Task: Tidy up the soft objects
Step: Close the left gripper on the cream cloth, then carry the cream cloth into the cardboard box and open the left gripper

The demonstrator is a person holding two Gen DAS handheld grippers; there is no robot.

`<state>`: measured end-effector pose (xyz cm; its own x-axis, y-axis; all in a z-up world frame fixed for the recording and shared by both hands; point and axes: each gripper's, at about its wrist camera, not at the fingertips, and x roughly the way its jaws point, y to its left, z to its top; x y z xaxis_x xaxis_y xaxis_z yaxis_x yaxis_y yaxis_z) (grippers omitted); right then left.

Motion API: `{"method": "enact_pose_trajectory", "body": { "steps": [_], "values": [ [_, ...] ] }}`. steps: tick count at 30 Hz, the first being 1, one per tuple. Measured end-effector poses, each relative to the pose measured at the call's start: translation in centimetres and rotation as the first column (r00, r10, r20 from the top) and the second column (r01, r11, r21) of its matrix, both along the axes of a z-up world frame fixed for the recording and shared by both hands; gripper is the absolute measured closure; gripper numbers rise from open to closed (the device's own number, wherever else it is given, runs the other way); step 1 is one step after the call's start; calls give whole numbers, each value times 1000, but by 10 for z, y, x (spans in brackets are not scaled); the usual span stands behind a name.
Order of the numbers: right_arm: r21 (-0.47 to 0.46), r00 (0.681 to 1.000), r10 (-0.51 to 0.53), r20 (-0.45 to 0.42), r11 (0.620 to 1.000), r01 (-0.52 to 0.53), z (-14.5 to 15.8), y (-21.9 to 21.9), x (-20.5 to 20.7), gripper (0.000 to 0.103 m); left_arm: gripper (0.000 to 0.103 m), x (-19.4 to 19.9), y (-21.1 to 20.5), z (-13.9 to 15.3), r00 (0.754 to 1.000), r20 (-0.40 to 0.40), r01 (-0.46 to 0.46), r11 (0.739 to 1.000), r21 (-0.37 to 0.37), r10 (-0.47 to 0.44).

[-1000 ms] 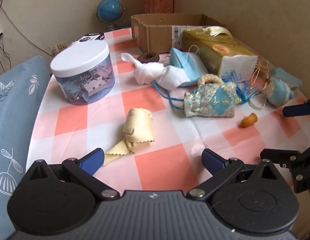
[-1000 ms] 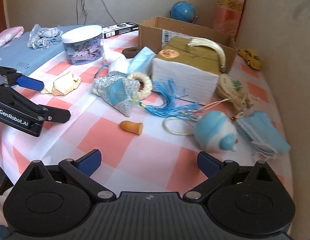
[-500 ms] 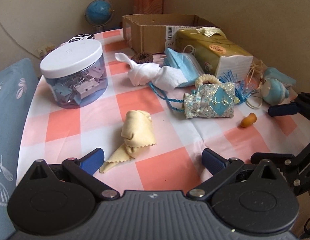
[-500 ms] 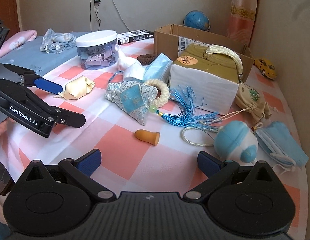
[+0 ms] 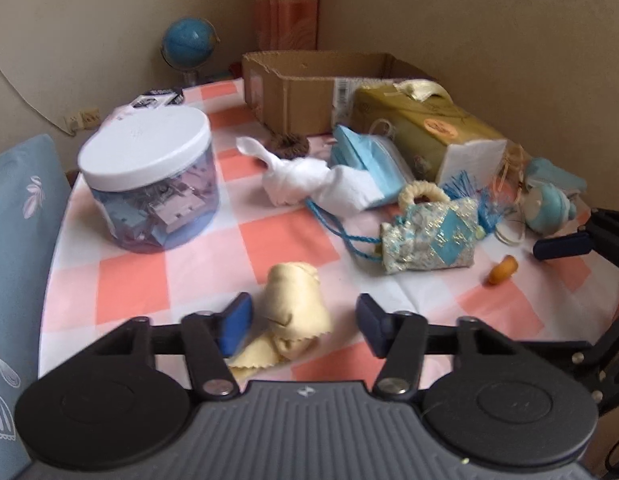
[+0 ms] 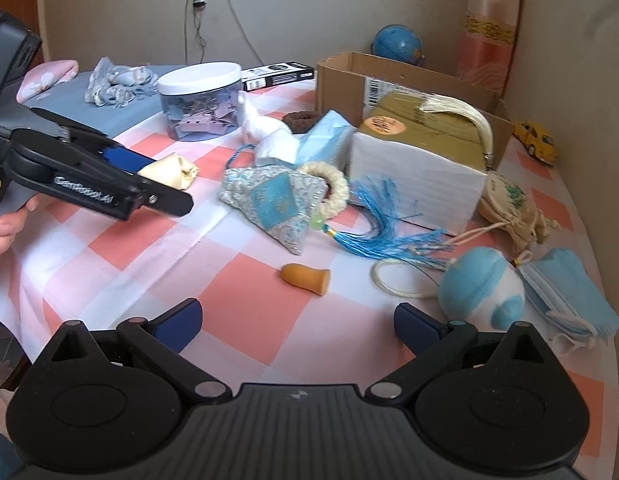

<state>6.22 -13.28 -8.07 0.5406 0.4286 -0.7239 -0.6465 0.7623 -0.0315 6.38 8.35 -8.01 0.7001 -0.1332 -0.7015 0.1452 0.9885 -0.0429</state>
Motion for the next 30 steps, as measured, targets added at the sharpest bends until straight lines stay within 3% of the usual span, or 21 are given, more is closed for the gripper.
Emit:
{"method": "enact_pose_trajectory", "body": {
  "steps": [8, 14, 17, 18, 24, 30],
  "values": [
    [1, 999, 46, 6, 999, -46, 4, 18, 3, 23, 51, -1, 3, 0, 1000, -4, 3, 1000, -18, -3],
    [0, 1000, 13, 15, 1000, -13, 7, 19, 9, 50, 56, 1, 3, 0, 1000, -3, 17, 1000, -24, -17],
    [-8, 1000, -11, 18, 1000, 12, 8, 20, 11, 62, 64, 2, 3, 1, 1000, -1, 22, 1000, -20, -22],
    [-9, 1000, -13, 21, 1000, 13, 8, 20, 12, 72, 67, 2, 3, 1, 1000, -1, 22, 1000, -18, -22],
    [-33, 999, -14, 32, 999, 15, 9, 21, 10, 74, 78, 4, 6, 2, 999, -14, 37, 999, -21, -37],
    [-56, 999, -9, 36, 998, 11, 17, 17, 8, 74, 80, 1, 4, 16, 995, -37, 89, 996, -11, -89]
  ]
}}
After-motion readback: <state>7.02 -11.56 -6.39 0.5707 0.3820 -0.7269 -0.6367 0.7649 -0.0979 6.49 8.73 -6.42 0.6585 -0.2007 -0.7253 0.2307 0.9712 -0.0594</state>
